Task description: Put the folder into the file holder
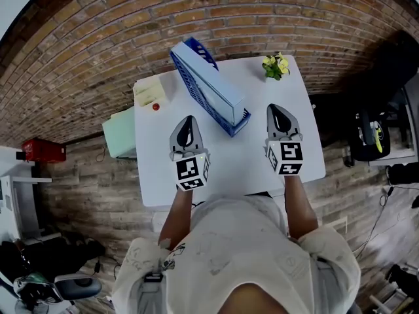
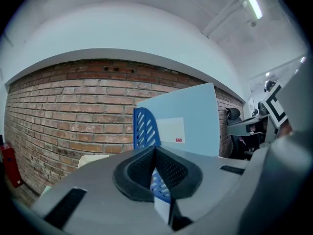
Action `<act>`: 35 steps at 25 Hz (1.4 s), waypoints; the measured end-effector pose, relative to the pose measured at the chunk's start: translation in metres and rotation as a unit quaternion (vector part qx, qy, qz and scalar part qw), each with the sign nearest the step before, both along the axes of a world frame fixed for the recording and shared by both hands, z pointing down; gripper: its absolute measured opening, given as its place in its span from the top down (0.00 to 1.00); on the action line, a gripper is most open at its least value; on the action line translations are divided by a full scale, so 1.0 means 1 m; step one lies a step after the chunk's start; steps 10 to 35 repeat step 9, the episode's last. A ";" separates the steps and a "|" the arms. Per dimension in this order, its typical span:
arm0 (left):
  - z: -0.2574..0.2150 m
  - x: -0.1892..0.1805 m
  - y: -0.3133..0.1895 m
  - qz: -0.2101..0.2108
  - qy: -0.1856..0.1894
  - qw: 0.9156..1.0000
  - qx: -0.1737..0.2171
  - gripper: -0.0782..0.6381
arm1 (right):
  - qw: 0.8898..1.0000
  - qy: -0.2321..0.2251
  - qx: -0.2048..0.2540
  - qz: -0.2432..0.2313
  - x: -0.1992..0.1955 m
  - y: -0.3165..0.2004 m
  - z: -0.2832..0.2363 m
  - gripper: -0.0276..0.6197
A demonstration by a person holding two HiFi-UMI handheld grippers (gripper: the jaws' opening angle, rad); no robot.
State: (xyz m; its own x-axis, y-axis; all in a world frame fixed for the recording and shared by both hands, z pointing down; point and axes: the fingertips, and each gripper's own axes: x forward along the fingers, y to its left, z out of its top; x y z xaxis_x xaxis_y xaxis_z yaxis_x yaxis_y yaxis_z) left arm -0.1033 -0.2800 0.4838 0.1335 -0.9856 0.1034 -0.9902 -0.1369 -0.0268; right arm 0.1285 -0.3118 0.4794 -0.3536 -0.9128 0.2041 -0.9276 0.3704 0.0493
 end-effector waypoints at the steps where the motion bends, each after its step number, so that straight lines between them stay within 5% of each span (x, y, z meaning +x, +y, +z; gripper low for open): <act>1: 0.000 0.000 0.000 0.000 0.000 1.000 0.001 0.88 | 1.000 -0.001 0.001 0.001 0.001 0.000 -0.001 0.93; 35: 0.002 0.002 0.002 -0.001 0.001 1.000 -0.003 0.88 | 1.000 0.000 -0.009 0.006 0.005 0.001 0.006 0.93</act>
